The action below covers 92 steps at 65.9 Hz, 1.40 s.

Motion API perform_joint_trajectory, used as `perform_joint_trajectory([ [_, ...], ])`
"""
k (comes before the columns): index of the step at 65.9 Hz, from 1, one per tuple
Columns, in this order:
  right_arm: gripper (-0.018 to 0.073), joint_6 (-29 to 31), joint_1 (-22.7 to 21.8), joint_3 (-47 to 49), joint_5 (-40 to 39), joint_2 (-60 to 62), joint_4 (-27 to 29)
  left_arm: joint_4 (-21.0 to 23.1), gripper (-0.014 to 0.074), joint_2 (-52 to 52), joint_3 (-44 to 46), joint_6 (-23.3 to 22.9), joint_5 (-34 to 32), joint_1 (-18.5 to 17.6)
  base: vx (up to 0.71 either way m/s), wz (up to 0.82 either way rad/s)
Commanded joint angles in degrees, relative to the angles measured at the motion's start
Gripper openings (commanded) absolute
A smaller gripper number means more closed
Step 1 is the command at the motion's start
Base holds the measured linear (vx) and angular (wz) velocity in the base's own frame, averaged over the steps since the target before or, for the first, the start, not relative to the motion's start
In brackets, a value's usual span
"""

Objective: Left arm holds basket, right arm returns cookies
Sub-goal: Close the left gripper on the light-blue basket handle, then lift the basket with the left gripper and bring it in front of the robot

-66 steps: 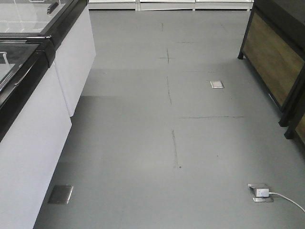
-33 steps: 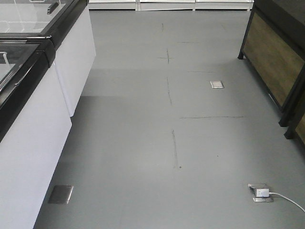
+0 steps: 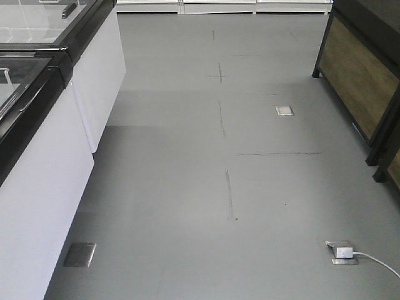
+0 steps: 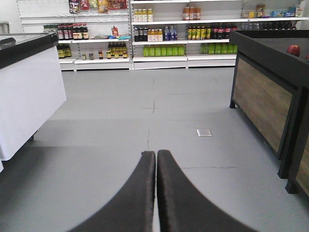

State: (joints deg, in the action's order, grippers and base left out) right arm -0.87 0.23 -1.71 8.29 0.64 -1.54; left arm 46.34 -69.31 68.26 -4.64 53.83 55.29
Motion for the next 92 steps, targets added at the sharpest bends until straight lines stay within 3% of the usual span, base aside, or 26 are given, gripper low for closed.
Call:
perform_joint_trajectory([
  [1, -0.0008, 0.1, 0.0, 0.1, -4.5, 0.6, -0.2, 7.0, 0.0414, -0.1, 1.9, 2.1, -2.2, 1.6, 0.00, 0.00],
  [9, -0.0008, 0.1, 0.0, 0.1, -4.5, 0.6, -0.2, 11.9, 0.0479, -1.1, 1.9, 7.7, -2.5, 2.6, 0.00, 0.00],
  [21, -0.0008, 0.1, 0.0, 0.1, -4.5, 0.6, -0.2, 20.4, 0.0486, -3.3, 1.8, 15.5, -3.0, 4.2, 0.00, 0.00],
  [53, -0.0008, 0.1, 0.0, 0.1, -4.5, 0.6, -0.2, 33.6, 0.0486, -11.2, 1.8, 24.9, -3.6, 4.2, 0.00, 0.00],
  [86, -0.0008, 0.1, 0.0, 0.1, -4.5, 0.6, -0.2, 52.8, 0.0464, -19.3, 1.8, 35.1, -0.8, 4.2, 0.00, 0.00],
  [92, -0.0008, 0.1, 0.0, 0.1, -4.5, 0.6, -0.2, 53.2, 0.0441, -20.2, 1.9, 35.5, -0.4, 4.2, 0.00, 0.00],
])
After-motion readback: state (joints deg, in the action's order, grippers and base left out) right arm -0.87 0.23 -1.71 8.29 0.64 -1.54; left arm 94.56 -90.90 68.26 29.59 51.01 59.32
